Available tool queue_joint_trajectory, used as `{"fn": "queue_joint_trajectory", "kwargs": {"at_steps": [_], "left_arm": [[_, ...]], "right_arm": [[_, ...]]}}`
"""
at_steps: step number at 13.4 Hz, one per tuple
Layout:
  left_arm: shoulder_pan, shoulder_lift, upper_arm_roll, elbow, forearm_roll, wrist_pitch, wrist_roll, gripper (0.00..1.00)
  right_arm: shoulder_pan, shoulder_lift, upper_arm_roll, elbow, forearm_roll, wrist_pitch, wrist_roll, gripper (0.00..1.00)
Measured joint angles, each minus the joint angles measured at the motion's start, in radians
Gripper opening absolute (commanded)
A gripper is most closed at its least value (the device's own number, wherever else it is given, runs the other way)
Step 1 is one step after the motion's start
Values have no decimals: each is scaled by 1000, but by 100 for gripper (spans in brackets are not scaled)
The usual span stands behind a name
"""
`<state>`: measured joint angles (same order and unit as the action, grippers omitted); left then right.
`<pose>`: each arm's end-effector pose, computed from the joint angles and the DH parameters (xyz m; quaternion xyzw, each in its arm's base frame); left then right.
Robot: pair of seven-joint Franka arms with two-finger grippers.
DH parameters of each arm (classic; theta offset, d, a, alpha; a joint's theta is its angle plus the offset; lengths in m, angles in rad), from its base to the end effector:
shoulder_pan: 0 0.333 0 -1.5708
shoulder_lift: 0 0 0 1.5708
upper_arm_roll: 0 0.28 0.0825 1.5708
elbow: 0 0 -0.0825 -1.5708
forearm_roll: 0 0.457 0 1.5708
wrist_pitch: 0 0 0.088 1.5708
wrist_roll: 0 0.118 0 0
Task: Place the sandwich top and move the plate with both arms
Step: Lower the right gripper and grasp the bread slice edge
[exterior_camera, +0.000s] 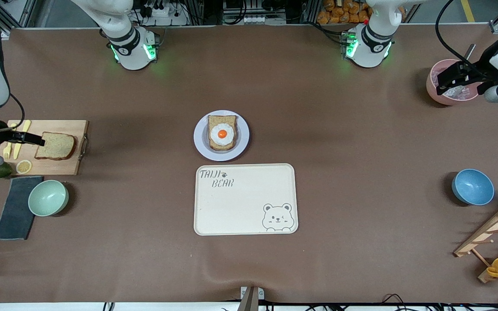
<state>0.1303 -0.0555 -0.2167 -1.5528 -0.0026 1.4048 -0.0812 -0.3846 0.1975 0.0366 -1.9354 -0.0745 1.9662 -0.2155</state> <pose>0.5911 -0.0546 0.6066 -0.9989 0.0023 0.0463 0.0086 0.5939 -0.2215 0.2869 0.9949 -0.0489 -0.0880 0.0052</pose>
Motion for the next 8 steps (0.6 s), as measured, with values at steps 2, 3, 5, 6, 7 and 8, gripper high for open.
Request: {"fn": "queue_joint_trajectory", "kwargs": {"at_steps": [2, 3, 5, 6, 7, 8], "left_arm": [[1, 1, 0, -3, 0, 0, 0, 100], [1, 1, 0, -3, 0, 0, 0, 100], [1, 1, 0, -4, 0, 0, 0, 100], [1, 1, 0, -6, 0, 0, 0, 100], [1, 1, 0, -7, 0, 0, 0, 100], [1, 1, 0, -7, 0, 0, 0, 100]], "right_arm": [[-58, 54, -1, -1, -4, 50, -66, 100], [-90, 81, -2, -2, -4, 80, -106, 100], [-151, 138, -4, -3, -4, 129, -172, 100], [-181, 168, -4, -3, -4, 146, -196, 100], [-206, 196, -4, -4, -4, 165, -220, 100], [-223, 222, -4, -3, -4, 187, -235, 100]]}}
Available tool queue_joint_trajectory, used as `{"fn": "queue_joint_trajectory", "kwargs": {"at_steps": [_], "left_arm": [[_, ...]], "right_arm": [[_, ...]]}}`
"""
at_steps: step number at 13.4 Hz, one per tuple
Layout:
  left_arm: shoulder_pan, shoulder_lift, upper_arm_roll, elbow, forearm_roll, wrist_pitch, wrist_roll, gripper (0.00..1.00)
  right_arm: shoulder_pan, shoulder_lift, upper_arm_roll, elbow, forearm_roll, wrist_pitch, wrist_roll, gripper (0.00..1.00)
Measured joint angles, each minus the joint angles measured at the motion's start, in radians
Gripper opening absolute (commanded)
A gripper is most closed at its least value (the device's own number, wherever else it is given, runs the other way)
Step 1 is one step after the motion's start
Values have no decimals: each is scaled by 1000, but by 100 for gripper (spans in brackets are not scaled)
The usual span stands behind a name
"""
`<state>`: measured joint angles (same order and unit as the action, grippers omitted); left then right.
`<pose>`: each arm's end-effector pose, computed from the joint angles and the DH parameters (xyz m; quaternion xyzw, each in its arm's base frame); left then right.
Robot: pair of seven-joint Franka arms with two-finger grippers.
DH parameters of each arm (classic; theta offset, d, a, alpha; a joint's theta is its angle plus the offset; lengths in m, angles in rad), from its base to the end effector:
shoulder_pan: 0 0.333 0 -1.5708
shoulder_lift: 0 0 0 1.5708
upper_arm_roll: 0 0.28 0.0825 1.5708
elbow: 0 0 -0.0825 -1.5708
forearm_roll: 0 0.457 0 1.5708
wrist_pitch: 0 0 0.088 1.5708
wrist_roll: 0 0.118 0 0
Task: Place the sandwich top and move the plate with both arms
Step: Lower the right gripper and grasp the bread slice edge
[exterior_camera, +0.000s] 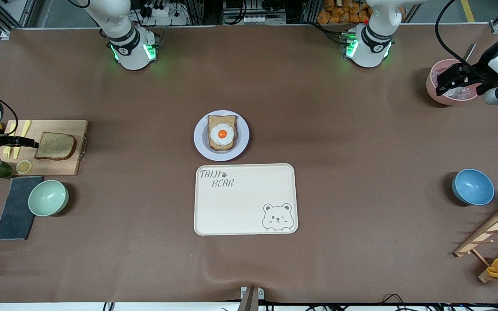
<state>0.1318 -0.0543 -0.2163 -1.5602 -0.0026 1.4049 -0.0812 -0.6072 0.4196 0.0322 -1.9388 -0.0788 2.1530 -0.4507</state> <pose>0.5915 -0.0534 0.6020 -0.9987 0.0013 0.0506 0.0087 0.5290 -0.3468 0.1562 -0.9938 0.0376 0.1008 0.0294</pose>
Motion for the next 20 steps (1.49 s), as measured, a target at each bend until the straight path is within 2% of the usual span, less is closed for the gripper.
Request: {"fn": "queue_joint_trajectory", "kwargs": {"at_steps": [9, 10, 11, 20], "left_arm": [[0, 0, 0, 0, 0, 1, 0, 100], [0, 0, 1, 0, 0, 1, 0, 100], [0, 0, 1, 0, 0, 1, 0, 100], [1, 0, 1, -10, 0, 1, 0, 100]], "right_arm": [[-7, 91, 7, 1, 0, 20, -7, 100], [-8, 95, 5, 1, 0, 19, -7, 45], [-11, 100, 4, 1, 0, 19, -7, 0], [-19, 103, 8, 12, 3, -4, -7, 0]]}}
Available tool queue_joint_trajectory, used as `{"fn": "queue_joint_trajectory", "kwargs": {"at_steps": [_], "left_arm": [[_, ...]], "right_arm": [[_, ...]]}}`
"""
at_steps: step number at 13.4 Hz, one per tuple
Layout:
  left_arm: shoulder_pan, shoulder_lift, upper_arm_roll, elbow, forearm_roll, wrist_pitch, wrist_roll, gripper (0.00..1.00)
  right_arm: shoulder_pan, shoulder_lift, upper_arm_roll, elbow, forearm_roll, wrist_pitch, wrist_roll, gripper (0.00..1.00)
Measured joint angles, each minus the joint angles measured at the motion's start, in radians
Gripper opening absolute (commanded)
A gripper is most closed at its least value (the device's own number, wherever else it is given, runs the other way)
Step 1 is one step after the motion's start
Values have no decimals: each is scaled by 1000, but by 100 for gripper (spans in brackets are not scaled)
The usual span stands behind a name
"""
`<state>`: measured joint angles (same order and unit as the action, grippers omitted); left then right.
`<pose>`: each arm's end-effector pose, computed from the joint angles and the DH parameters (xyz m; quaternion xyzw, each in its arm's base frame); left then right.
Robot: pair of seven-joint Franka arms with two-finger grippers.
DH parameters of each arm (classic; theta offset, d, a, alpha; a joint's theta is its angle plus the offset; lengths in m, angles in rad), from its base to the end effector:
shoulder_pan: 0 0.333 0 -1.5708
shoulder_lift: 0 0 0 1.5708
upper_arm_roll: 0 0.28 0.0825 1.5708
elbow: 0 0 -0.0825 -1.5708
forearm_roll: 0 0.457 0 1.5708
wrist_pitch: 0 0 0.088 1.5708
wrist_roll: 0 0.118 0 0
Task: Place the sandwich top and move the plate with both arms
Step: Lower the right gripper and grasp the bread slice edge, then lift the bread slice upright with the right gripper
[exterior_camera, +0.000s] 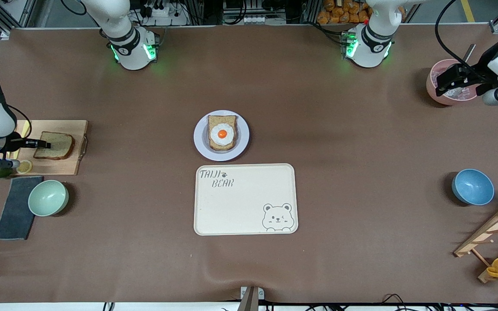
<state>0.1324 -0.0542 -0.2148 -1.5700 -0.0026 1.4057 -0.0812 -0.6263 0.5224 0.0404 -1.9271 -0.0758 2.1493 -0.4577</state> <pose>0.5915 -0.0521 0.5968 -0.9984 0.0003 0.0551 0.0090 0.5117 -0.3425 0.0968 -0.9879 0.0393 0.1381 0.0588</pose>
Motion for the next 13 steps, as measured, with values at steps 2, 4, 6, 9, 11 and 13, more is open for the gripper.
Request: {"fn": "queue_joint_trajectory", "kwargs": {"at_steps": [2, 4, 6, 9, 11, 13], "left_arm": [[0, 0, 0, -4, 0, 2, 0, 100], [0, 0, 0, -6, 0, 7, 0, 100], [0, 1, 0, -10, 0, 8, 0, 100], [0, 1, 0, -13, 0, 11, 0, 100], [0, 1, 0, -14, 0, 13, 0, 100], [0, 2, 0, -15, 0, 14, 0, 100]], "right_arm": [[0, -2, -4, 8, -7, -4, -1, 0], [-1, -1, -6, 9, -7, -2, -2, 0], [-1, -1, -3, 16, -7, -11, -2, 0], [1, -3, 16, 70, -7, -88, -2, 0], [6, -18, 28, 105, -6, -132, -2, 0], [12, -45, 35, 114, 6, -176, -2, 0]]}}
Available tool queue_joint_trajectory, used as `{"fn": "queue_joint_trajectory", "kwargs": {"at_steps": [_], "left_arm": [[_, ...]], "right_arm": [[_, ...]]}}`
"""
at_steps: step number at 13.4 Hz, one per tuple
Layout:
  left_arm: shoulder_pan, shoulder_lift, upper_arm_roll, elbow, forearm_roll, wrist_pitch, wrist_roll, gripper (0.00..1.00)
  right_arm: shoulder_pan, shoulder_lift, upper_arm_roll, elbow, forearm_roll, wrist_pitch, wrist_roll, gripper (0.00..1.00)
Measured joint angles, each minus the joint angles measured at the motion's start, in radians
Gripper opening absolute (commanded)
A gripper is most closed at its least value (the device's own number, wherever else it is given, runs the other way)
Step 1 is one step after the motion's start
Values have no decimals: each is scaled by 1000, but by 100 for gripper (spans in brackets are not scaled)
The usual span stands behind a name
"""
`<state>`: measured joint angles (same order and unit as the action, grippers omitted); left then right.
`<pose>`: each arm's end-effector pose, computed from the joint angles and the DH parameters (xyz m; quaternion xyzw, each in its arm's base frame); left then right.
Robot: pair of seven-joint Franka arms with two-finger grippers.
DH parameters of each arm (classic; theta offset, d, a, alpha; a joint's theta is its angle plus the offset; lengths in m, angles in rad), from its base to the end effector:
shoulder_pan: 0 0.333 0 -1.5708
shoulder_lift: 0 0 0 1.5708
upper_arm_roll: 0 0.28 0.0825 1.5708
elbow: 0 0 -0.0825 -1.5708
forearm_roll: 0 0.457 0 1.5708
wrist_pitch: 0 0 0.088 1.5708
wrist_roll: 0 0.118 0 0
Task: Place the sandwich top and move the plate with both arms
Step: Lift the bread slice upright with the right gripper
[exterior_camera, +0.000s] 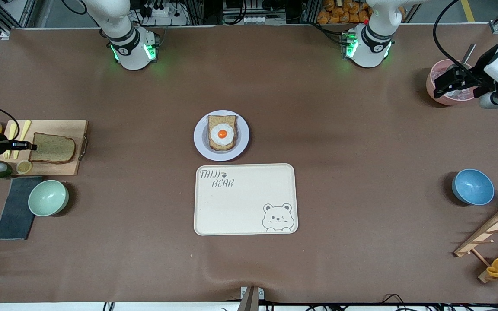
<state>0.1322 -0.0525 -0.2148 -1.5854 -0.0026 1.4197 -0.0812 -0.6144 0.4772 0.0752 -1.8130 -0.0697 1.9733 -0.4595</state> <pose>0.5934 -0.0522 0.5888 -0.9984 0.0004 0.0566 0.0089 0.5529 -0.3364 0.1660 -0.9873 0.0223 0.1433 0.0647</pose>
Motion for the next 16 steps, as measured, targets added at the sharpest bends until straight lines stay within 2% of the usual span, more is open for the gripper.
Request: {"fn": "queue_joint_trajectory", "kwargs": {"at_steps": [5, 9, 16], "left_arm": [[0, 0, 0, -4, 0, 3, 0, 100], [0, 0, 0, -7, 0, 8, 0, 100], [-1, 1, -5, -12, 0, 11, 0, 100]], "right_arm": [[17, -79, 7, 6, 56, -99, 0, 0], [62, -105, 7, 54, 74, -204, 3, 0], [184, -106, 10, 74, 283, -328, 97, 0]]}}
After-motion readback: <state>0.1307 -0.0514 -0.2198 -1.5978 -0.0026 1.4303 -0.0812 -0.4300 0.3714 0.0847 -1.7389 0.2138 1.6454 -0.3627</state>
